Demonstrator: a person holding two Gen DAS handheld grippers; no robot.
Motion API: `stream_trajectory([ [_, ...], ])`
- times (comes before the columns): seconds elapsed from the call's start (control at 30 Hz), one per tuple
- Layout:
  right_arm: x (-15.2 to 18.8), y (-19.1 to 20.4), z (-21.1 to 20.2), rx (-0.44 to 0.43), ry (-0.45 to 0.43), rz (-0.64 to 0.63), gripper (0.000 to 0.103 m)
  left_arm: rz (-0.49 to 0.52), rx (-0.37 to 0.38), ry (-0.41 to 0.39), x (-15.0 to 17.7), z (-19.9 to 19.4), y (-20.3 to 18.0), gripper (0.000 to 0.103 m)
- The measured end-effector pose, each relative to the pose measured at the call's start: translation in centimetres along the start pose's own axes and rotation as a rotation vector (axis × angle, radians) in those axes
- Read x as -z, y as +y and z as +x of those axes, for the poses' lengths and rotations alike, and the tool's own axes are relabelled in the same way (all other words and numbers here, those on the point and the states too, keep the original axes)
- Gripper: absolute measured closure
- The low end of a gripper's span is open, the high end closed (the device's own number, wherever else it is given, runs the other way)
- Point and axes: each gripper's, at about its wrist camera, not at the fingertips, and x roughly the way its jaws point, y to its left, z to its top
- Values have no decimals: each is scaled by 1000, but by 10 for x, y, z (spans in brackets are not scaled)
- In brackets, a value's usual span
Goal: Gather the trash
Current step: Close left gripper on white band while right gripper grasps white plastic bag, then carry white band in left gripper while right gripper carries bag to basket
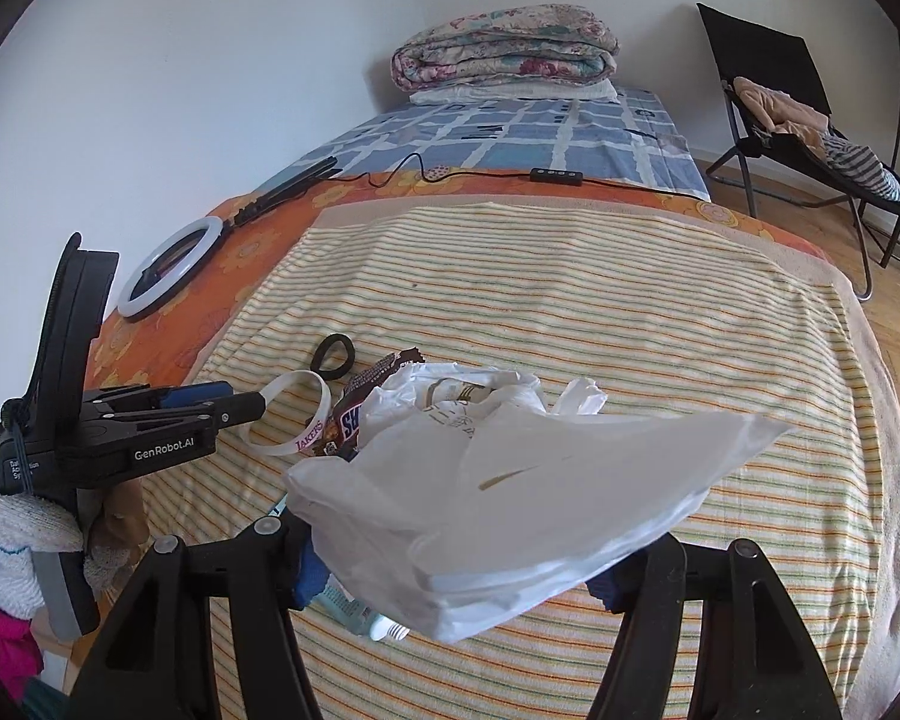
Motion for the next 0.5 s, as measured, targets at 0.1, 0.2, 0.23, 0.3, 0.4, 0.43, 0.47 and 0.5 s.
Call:
stream_trajectory([
  [0.1,0,2,2,-2,4,-9,35,8,-6,5,0,6,-3,95],
  [0.2,0,1,3,-5,7,-12,35,16,-18,-10,-1,4,-4,101],
  [0.23,0,1,3,-6,7,-13,35,7,-13,-13,-1,3,-2,102],
  [0.3,0,0,1,-4,3,-12,35,-4,-2,-21,-1,-2,1,102],
  [0.4,0,-3,-3,-2,-3,-5,35,0,-8,-44,-1,-11,3,103],
  [0.43,1,-4,-4,0,-5,-4,35,2,-14,-55,-1,-15,3,103],
  [0.47,1,-5,-5,1,-7,-4,35,0,-17,-66,-2,-19,4,103],
  [0.5,1,-5,-6,3,-8,-4,35,-5,-13,-77,-2,-23,6,103],
])
